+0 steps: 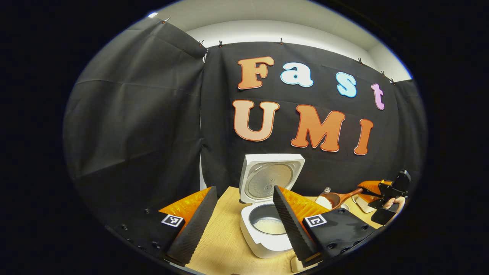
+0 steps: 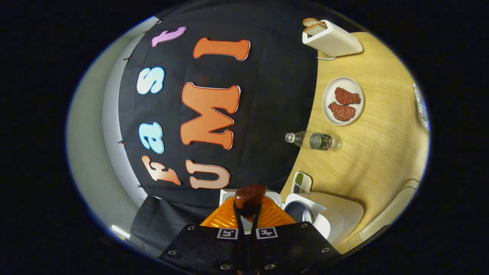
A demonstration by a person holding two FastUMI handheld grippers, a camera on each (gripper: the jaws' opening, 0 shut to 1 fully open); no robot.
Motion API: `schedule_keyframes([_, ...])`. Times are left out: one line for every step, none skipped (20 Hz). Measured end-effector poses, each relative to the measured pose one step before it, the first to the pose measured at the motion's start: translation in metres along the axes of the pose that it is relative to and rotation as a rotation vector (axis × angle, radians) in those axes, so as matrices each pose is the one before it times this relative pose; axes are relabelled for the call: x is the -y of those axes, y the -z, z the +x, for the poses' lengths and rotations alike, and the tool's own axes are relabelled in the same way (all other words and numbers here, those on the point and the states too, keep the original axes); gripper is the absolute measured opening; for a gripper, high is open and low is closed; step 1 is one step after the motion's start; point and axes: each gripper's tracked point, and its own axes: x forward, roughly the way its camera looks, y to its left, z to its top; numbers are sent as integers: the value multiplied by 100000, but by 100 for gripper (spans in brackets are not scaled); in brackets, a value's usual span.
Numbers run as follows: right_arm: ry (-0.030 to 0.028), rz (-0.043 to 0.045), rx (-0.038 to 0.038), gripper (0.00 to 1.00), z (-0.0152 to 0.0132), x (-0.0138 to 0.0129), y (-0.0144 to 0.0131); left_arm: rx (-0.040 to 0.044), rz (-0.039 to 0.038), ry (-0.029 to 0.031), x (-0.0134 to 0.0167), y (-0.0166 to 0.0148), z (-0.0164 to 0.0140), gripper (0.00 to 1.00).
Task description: Close the left gripper, press the button to open the rice cooker; take a wooden spoon from the chopstick holder with the right hand, scoop a spoonful of rice and pour it into the rice cooker, then put the wooden spoon back into the chopstick holder.
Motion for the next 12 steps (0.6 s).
schedule_keyframes([-535, -3111, -201, 3, 775, -794, 293, -404, -225, -312, -233, 48, 143, 100])
schedule_keyframes([-523, -3662, -124, 2, 798, -764, 212, -329, -140, -133, -133, 205, -82, 100])
schedule_keyframes([-400, -3814, 178, 3, 622, -771, 123, -336, -17, -131, -191, 47, 66, 100])
schedule_keyframes([-336, -4192, 414, 3, 567, -613, 78, -171, 115, -342, -240, 0, 106, 100])
schedule_keyframes([-474, -4288, 342, 2, 577, -593, 134, -54, 33, -337, -254, -62, 100, 100])
schedule_keyframes([-334, -3912, 180, 2, 315, -557, 300, 134, -180, -151, -272, -24, 8, 100])
schedule_keyframes([-369, -3310, 157, 3, 240, -535, 177, 117, -264, -251, -156, -109, 59, 100])
schedule_keyframes([-336, -2796, 225, 3, 210, -612, 127, -56, -214, -112, -115, 174, -146, 100])
schedule_keyframes([-303, -2581, 36, 2, 290, -375, 63, 17, -153, 3, -205, -1, -26, 100])
schedule_keyframes([-133, -1959, 103, 3, -32, -48, 59, -44, -51, -68, -135, -1, 13, 100])
schedule_keyframes([-37, -1607, 30, 3, 14, -21, -28, -86, -32, -196, -182, 73, -40, 100])
schedule_keyframes([209, -1186, -147, 3, 24, -155, 48, 5, -89, -163, -126, 11, 9, 100])
